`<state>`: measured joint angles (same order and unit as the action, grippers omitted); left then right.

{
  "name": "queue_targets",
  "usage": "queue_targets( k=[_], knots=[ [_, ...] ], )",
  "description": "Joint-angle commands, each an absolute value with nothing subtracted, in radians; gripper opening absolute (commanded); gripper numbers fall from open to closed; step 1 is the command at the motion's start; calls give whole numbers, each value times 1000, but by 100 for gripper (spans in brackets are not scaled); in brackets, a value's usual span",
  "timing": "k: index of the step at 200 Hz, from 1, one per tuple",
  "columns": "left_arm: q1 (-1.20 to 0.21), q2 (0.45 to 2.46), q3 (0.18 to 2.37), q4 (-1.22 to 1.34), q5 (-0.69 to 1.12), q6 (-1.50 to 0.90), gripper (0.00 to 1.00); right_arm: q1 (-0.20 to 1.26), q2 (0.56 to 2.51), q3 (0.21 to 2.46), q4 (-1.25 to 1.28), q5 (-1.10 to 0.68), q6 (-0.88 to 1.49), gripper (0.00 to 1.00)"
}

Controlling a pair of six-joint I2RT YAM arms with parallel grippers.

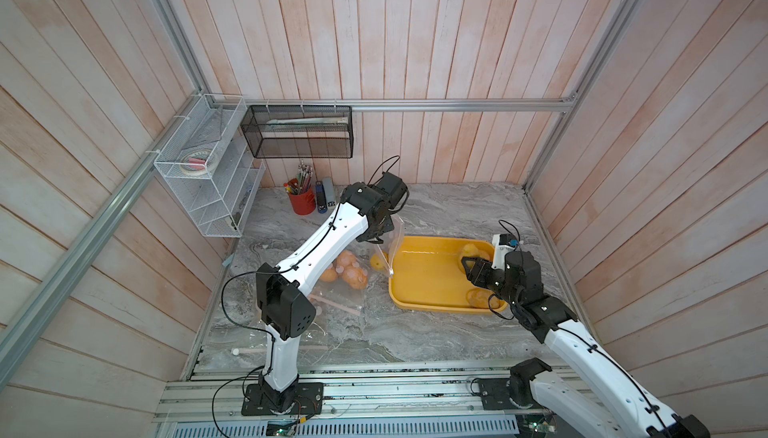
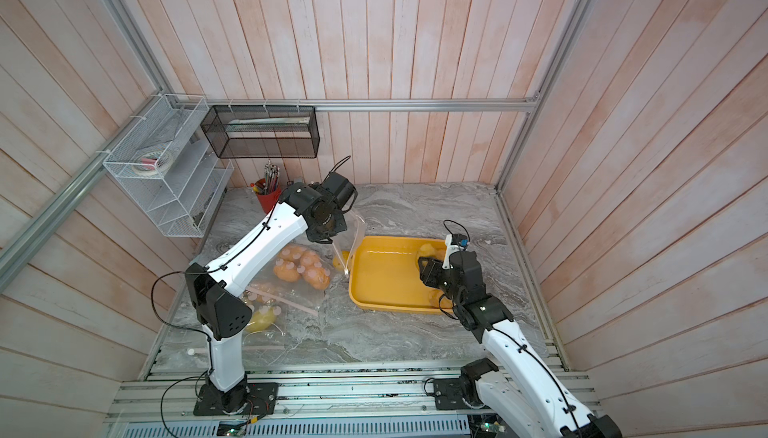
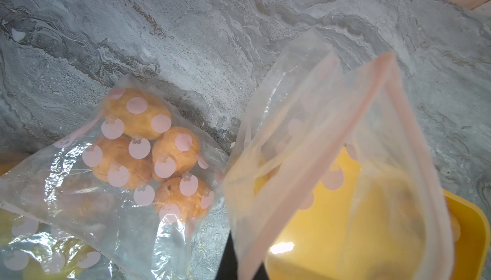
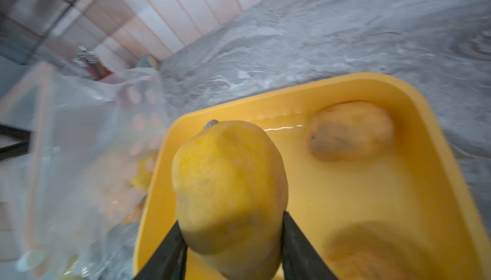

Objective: Put the potatoes into a zipper bag and zip it
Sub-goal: Pick up the potato from the basket, then place the potato into the zipper food storage bag.

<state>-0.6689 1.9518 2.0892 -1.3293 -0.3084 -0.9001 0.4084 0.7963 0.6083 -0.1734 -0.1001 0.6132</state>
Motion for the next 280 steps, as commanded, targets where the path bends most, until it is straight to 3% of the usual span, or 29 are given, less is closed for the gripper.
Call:
queue_targets(
  k=[1,30,67,129,212,280],
  knots=[
    [-673,1907,2069,-1288,-278,-865,0,518,759,693,-102,-228,648,15],
    [-676,1881,2042,-1265,-274,-862,0,669,814,778,-6,-219,662,13],
    [-675,1858,2018,-1243,-267,-855,0,737,989,885,74,-230,666,11],
    [-675,1824,1995,-1223,-259,-847,0,744,1218,1007,127,-228,668,9],
    [-675,1758,1942,-1165,-231,-822,0,744,1377,1081,144,-217,678,7],
    [-675,1756,1934,-1151,-219,-807,0,747,1417,1122,-35,1,664,9]
  ],
)
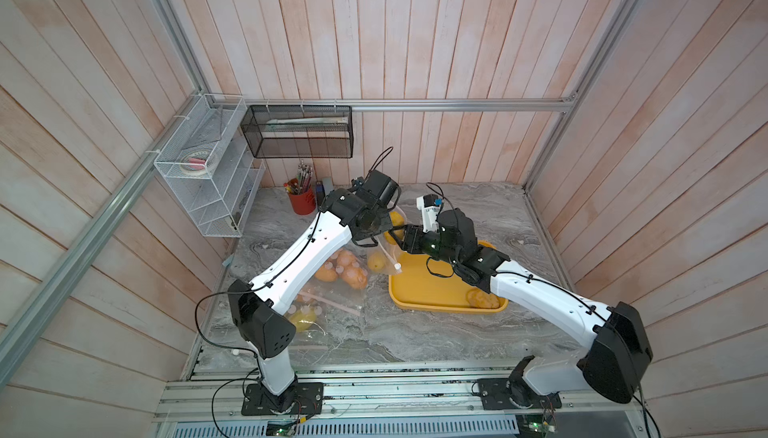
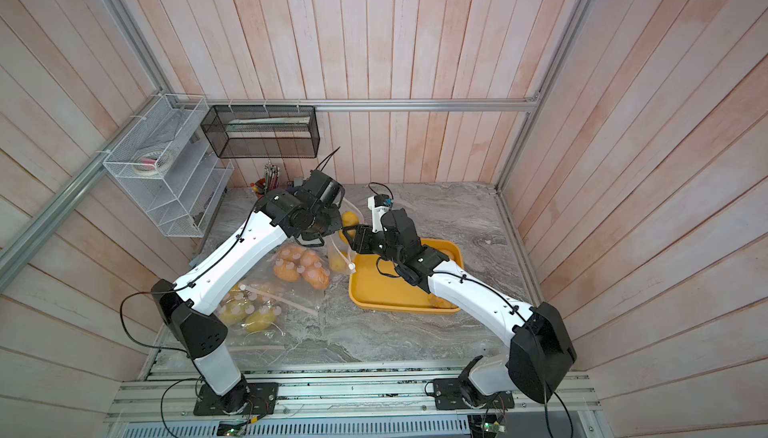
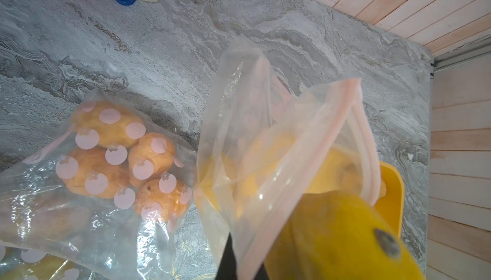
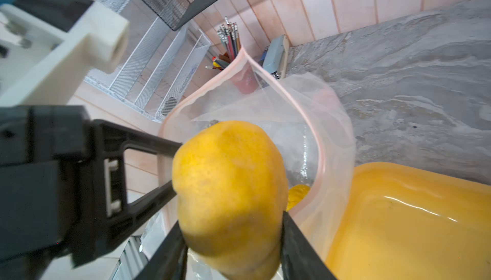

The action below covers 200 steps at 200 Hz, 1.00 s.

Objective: Put the potatoes into a zipper bag and zip it
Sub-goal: Place the potato into the zipper food storage bag.

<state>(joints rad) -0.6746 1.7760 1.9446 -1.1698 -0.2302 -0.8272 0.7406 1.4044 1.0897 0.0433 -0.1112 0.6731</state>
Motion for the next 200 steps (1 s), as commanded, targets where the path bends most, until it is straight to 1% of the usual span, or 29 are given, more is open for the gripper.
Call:
queue_targets(
  k=[1,49,63,94,115,131,139,200],
  knots=[
    [-675,1756,1935,-1151,-219,-807,0,747,1417,1122,-36,2,663,9],
    [-675,1759,1931,-1144,-215,-804,0,770,1407,1117,10,-61,623,22],
    [-675,1761,1931,-1144,-213,-803,0,783,1404,1118,27,-90,609,31],
    [-675,1759,1930,-1142,-212,-802,0,792,1430,1143,3,-90,612,57],
    [-675,1758,1928,-1141,-210,-802,0,792,1449,1162,-24,-61,611,68],
    [-675,1757,1928,-1140,-210,-802,0,792,1457,1174,-46,-34,611,74],
    [-675,1758,1927,-1140,-210,-802,0,792,1455,1177,-53,-22,610,75],
    [-674,1759,1928,-1147,-220,-807,0,792,1395,1170,-105,42,595,76]
  ],
)
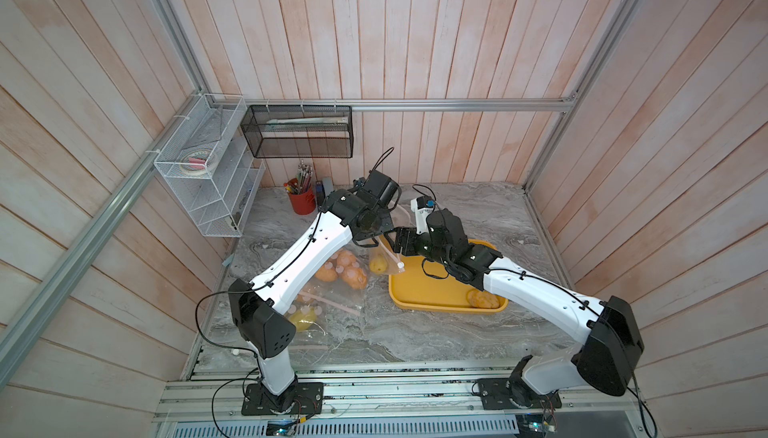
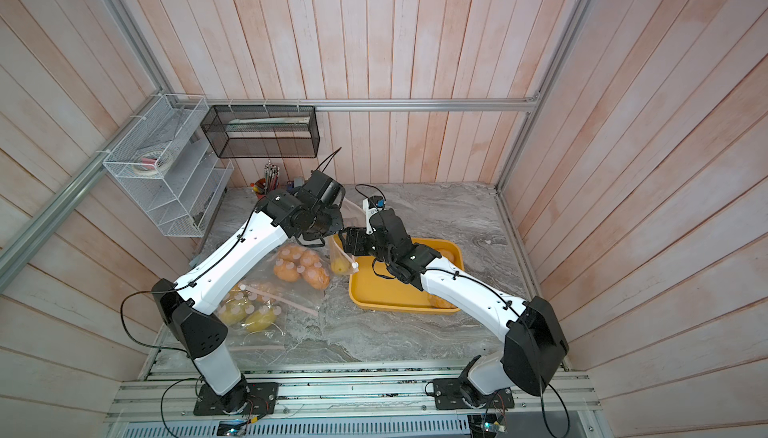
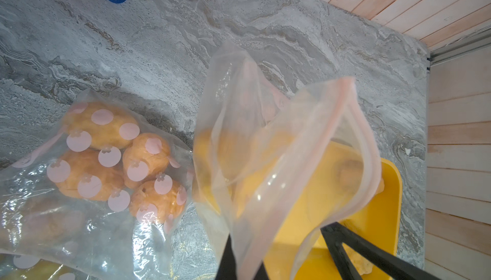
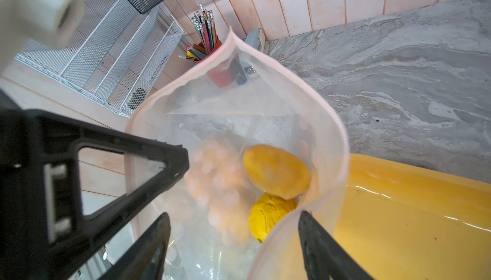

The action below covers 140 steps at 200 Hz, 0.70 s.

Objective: Put the potatoes into a zipper bag and zip it
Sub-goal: Place the potato into the zipper food storage bag, then pick up the potato from the basket.

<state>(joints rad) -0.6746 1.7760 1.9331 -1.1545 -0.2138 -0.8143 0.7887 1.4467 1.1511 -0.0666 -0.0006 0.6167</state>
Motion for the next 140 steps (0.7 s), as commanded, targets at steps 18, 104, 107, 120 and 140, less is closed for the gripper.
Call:
queue_targets(
  k=[18,104,107,120,140],
  knots=[
    [-668,1765,1928,-1154,-219,-810,0,791,1333,1145,-124,65,588,76],
    [-650,1768,1901,-1131,-187,-796,0,513,939,818,-263,293,623,79],
    [-650,1766,1897,-1127,-185,-795,0,491,938,804,-261,282,624,79],
    [-650,1758,1887,-1114,-175,-793,0,395,948,739,-222,197,624,80],
    [-650,1755,1884,-1108,-166,-792,0,309,1001,672,-157,118,626,83]
  ],
)
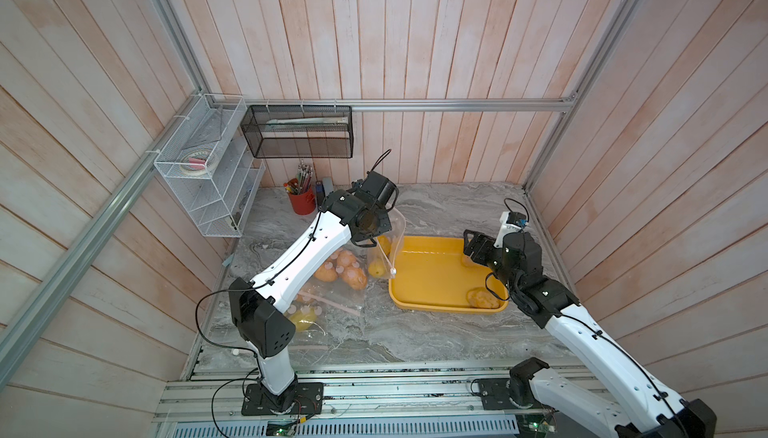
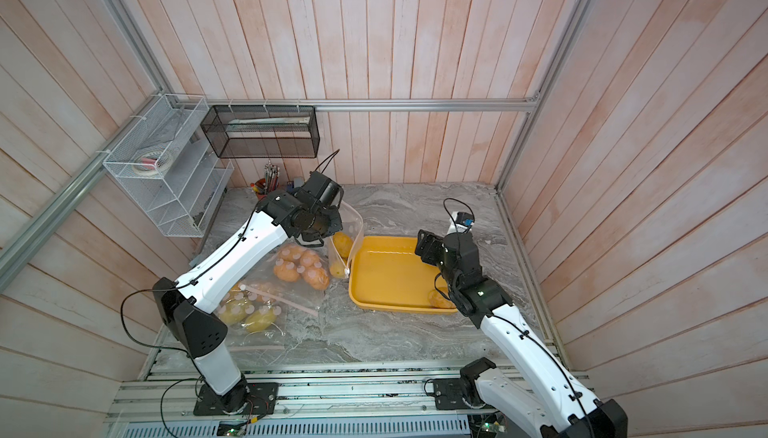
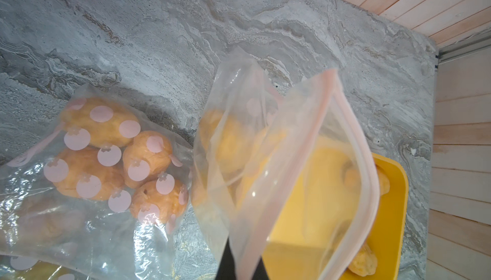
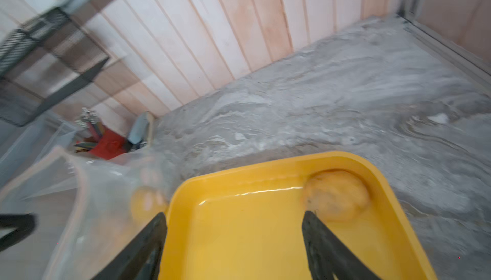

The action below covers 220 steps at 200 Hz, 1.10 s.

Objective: Put the potatoes into a zipper bag and zip it
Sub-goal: Pick up the potato from the basket.

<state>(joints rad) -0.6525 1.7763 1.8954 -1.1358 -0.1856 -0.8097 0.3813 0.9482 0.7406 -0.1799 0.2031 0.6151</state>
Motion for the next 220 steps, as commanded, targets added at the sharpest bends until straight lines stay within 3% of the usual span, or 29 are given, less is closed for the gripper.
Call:
queue_targets(
  k=[1,38,76,220],
  knots=[
    [-650,1754,1884,-1109,-167,-792,0,307,1005,669,-155,118,626,83],
    [-652,1743,1873,-1097,-161,-787,0,241,1156,628,-56,84,641,90],
    [-651,1730,1862,-1085,-158,-785,0,182,1281,608,40,8,681,90],
    [-651,1712,1842,-1066,-138,-784,0,167,1617,784,46,190,779,90]
  ],
)
